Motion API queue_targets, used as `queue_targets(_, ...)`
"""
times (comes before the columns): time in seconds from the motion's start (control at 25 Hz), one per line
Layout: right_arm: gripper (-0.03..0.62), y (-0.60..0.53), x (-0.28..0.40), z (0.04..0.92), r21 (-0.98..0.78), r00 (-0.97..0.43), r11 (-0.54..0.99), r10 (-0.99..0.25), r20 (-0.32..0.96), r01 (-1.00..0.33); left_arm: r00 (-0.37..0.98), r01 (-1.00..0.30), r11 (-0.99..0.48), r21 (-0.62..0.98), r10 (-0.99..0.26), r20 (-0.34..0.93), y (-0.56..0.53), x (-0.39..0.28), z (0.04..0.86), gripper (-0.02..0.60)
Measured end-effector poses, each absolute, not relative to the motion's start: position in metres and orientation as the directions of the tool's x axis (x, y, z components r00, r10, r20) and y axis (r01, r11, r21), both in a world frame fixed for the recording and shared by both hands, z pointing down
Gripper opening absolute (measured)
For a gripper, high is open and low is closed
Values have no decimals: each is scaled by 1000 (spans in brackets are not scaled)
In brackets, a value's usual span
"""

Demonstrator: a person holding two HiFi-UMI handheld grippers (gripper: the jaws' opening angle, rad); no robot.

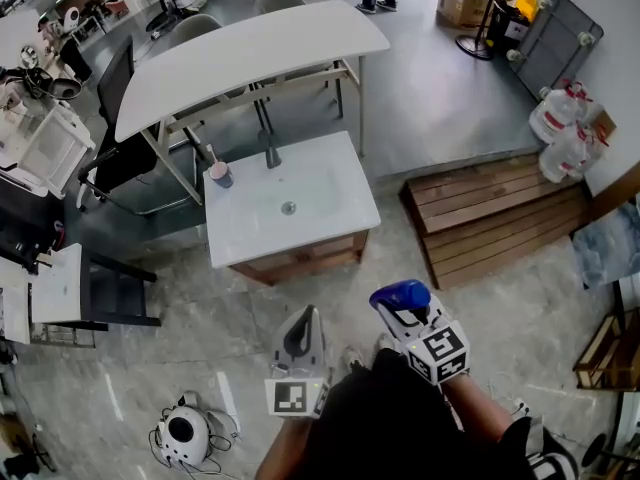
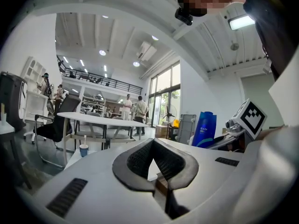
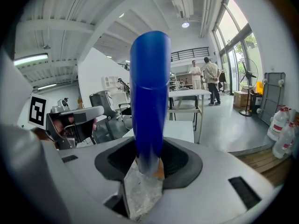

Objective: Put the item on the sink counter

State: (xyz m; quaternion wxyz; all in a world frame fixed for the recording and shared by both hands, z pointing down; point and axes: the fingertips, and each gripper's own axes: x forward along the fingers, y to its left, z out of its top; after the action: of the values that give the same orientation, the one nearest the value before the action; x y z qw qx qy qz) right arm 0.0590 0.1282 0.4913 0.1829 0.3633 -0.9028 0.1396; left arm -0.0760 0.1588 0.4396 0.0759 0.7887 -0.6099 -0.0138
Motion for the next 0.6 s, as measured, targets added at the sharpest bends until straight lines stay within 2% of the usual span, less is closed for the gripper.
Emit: queue_targets(0.6,164,12,29,498,-121,-704,732,-576,416,-671,209,-974,-202,102,-976,55,57,-106,437,15)
